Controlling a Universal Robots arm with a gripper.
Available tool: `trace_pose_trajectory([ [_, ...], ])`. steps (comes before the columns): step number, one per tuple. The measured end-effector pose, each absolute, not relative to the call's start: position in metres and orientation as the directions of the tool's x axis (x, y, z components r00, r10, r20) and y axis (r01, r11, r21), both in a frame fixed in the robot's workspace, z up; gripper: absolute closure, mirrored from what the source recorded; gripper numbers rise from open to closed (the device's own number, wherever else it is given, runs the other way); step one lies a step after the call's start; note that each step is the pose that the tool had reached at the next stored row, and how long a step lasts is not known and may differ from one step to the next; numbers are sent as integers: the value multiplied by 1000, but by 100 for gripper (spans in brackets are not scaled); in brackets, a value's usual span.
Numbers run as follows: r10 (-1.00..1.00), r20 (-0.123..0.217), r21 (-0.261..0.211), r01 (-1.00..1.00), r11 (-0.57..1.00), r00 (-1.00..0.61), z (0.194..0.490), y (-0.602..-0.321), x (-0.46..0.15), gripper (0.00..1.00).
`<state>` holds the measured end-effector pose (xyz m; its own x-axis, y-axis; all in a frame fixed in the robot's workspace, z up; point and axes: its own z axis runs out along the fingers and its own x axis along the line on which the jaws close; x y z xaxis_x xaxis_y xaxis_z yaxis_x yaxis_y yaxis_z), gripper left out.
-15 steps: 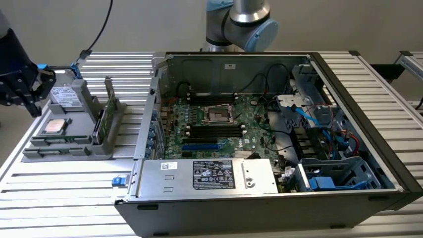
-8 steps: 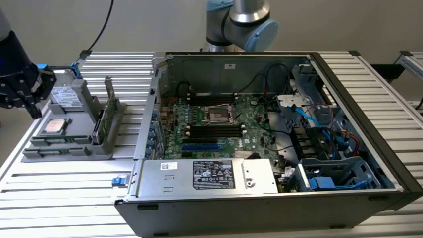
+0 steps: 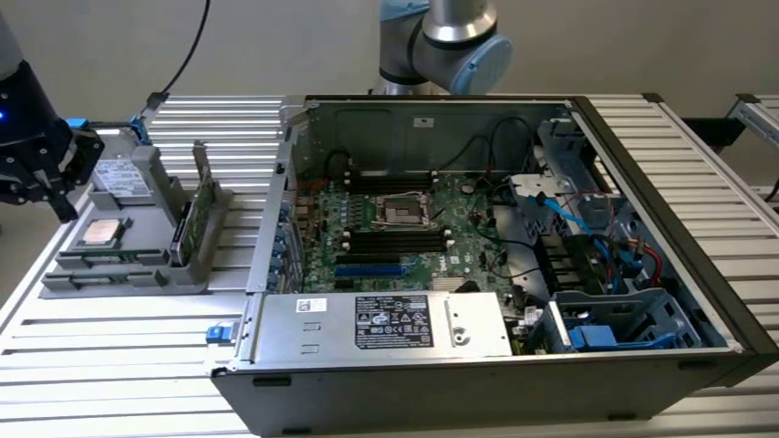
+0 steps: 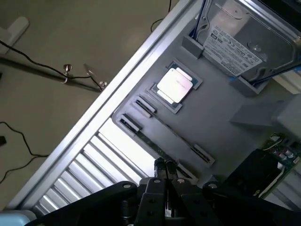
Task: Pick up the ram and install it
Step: 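Pick up the ram and move it above insertion slot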
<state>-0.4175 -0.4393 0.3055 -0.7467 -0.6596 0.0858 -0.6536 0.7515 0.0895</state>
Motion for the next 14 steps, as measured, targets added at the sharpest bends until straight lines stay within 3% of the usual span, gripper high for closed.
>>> trace_pose_trajectory([
  [14, -827, 86, 89, -822, 562, -556, 300, -439, -417, 90],
])
